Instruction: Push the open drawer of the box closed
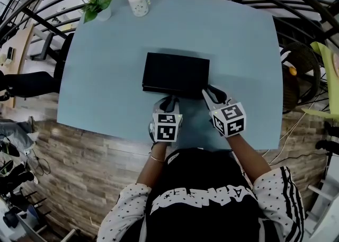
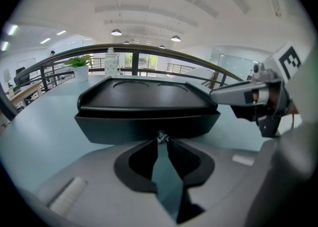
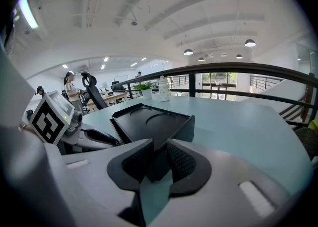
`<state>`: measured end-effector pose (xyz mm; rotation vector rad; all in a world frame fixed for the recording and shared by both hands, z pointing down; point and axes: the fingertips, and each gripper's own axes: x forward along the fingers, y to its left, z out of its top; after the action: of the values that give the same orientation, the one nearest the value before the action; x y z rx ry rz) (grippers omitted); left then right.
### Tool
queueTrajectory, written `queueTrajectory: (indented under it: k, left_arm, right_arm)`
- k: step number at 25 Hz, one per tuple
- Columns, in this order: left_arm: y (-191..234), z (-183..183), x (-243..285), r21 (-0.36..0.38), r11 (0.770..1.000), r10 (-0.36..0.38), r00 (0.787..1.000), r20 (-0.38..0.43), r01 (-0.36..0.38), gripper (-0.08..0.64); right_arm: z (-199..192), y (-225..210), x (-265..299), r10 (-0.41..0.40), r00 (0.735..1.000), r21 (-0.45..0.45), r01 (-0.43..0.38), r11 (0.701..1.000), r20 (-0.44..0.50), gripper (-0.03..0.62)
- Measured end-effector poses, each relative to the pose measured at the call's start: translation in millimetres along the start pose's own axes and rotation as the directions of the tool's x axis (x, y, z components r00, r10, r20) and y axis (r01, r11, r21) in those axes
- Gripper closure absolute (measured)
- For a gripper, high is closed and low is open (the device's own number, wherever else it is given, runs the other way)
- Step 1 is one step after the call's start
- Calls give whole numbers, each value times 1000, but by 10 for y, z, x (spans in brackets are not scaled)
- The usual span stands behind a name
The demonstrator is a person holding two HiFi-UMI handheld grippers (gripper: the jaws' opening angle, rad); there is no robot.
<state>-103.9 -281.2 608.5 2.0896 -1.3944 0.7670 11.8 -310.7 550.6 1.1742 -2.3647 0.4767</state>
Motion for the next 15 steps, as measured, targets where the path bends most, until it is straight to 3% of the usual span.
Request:
queueTrajectory:
  k: [15]
  left_arm:
    - [27, 57, 71, 7, 1000, -6, 1000, -1, 6, 560]
  right_arm:
    - [-7, 5, 3, -2, 1000, 3, 2, 1000, -2, 525]
